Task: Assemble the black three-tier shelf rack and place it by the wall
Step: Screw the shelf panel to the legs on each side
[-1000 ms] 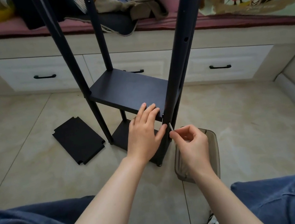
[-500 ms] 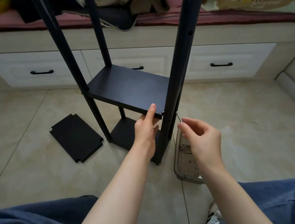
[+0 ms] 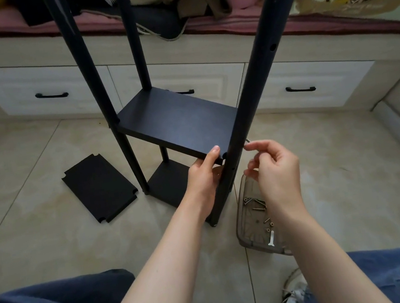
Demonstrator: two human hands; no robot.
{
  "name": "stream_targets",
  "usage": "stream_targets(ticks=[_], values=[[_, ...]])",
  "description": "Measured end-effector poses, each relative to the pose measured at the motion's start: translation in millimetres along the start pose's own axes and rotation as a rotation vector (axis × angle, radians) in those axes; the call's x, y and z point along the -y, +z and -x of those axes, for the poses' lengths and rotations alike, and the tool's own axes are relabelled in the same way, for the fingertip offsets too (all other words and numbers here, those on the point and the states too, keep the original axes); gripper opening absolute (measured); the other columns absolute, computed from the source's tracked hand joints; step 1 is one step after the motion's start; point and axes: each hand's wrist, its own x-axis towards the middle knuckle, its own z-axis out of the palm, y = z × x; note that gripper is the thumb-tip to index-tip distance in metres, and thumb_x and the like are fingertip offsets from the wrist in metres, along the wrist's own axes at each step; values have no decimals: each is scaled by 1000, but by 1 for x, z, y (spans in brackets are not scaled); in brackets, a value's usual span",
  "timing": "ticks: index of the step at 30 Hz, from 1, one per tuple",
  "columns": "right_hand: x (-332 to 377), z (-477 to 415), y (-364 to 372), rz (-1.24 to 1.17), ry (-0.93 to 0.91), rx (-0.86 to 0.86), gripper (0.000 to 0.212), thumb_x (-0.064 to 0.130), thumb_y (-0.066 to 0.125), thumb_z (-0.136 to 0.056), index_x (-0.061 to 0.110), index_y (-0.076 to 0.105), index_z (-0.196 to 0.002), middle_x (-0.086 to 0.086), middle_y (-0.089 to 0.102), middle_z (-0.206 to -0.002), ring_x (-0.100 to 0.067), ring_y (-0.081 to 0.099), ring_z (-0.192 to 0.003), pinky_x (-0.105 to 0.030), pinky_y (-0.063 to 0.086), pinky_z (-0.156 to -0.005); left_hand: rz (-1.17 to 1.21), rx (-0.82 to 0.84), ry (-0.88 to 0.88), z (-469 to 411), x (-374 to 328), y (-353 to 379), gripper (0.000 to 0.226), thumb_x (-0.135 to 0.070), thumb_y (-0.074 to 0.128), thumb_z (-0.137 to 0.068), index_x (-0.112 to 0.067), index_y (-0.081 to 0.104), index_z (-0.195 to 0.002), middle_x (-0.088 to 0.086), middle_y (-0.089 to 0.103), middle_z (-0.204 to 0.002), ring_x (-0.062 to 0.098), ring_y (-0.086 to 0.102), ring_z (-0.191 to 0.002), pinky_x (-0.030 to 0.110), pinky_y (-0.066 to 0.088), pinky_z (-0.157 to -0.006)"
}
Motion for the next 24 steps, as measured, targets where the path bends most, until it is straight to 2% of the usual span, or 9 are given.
stream_targets(ticks=[3,5,6,8,10,14,19,24], values=[[0,0,0,134,-53,1,25,14,48,-103,25,67,-114,-6,66,-99,-5,64,-74,-21,55,-68,5,3,2,0,-1,0,53,-43,62,-98,0,60,-128,9,71,-97,27,70,-95,41,57,-87],[0,1,1,182,-91,47,23,17,55,-101,26,66,-120,-3,64,-105,-13,66,-86,-30,57,-78,5,1,-2,1,-1,0,52,-43,63,-97,0,61,-126,12,72,-100,32,70,-102,47,55,-96],[0,2,2,195,-106,71,24,19,60,-99,27,65,-121,0,63,-104,-15,66,-89,-29,57,-80,8,-3,-4,1,-1,-1,50,-43,63,-97,-1,62,-125,14,73,-105,33,70,-106,49,54,-100],[2,3,4,232,-141,98,26,24,67,-94,30,64,-119,4,61,-100,-11,63,-90,-12,51,-75,22,-8,-6,2,0,-1,48,-40,65,-97,-1,63,-125,19,72,-115,35,70,-110,51,52,-104],[4,2,3,307,-188,92,26,25,68,-92,25,67,-118,3,60,-99,-7,60,-90,-4,43,-71,31,1,-16,3,0,-3,49,-38,65,-97,1,61,-127,23,70,-118,37,69,-112,52,51,-105],[7,2,3,330,-235,123,20,20,66,-94,22,70,-114,2,64,-99,-4,61,-90,-2,42,-72,18,7,-25,4,0,-5,47,-37,65,-96,0,63,-125,23,69,-118,36,68,-113,46,55,-98],[12,-2,3,391,-268,148,21,18,66,-94,20,73,-114,-1,61,-92,-2,58,-84,-1,38,-71,22,29,-4,9,1,-7,44,-39,67,-93,-4,68,-121,9,73,-101,20,72,-95,31,57,-77],[8,0,-3,400,-263,156,29,21,64,-95,15,70,-123,-2,61,-98,-5,58,-89,1,38,-71,27,28,17,19,8,-2,56,-47,71,-83,-7,69,-122,14,73,-113,24,72,-103,36,57,-90]])
